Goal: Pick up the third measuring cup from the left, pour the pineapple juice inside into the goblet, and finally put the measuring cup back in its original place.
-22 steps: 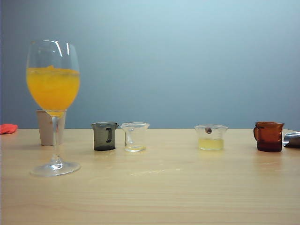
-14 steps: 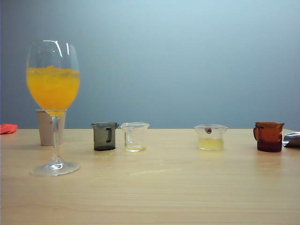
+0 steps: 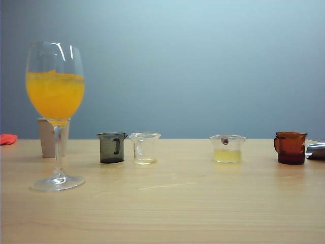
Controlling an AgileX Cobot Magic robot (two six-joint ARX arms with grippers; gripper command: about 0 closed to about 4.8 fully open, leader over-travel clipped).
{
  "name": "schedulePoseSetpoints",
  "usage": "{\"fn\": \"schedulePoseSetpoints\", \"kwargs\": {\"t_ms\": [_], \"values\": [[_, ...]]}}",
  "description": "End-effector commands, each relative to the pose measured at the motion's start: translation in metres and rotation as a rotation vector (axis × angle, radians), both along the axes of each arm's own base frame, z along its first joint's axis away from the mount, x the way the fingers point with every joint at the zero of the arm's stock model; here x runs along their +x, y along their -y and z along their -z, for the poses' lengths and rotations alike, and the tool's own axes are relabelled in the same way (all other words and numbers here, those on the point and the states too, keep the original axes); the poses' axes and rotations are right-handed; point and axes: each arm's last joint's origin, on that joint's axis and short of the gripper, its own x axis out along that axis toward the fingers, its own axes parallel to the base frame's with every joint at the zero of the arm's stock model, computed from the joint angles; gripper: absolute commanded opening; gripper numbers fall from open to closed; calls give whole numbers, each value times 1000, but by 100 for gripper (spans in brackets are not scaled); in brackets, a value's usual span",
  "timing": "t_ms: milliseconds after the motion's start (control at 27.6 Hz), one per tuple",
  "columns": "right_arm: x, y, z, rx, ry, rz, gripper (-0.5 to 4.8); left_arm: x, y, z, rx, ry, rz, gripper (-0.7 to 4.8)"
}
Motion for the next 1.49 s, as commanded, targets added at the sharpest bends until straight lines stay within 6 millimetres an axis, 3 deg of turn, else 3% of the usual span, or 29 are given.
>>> {"fn": "schedulePoseSetpoints", "kwargs": {"t_ms": [36, 254, 471, 544, 725, 834, 979, 1197, 1414, 1450, 1487], "values": [[6, -1, -19, 1, -5, -19, -2, 2, 2, -26, 10, 3, 70, -5], [24, -2, -39, 6, -8, -28, -2, 16, 7, -60, 30, -92, 198, -5], [45, -11, -35, 20, -58, -62, -2, 25, 10, -75, 36, -160, 286, -5], [59, -28, -28, 22, -118, -88, -2, 28, 13, -72, 36, -212, 310, -5], [72, -62, -16, 14, -185, -71, -2, 27, 19, -69, 43, -248, 322, -5], [81, -83, -6, 31, -223, -74, -1, 26, 21, -69, 47, -246, 327, -5], [101, -125, 26, 73, -215, -178, -1, 26, 22, -69, 49, -247, 330, -5], [123, -154, 67, 90, -251, -196, -1, 26, 22, -69, 49, -247, 330, -5], [140, -168, 107, 80, -309, -164, 0, 26, 22, -69, 49, -247, 335, -5], [145, -171, 116, 64, -332, -158, 75, 26, 22, -69, 49, -248, 335, -5], [149, -174, 124, 52, -355, -152, 288, 27, 22, -69, 49, -250, 335, -5]]}}
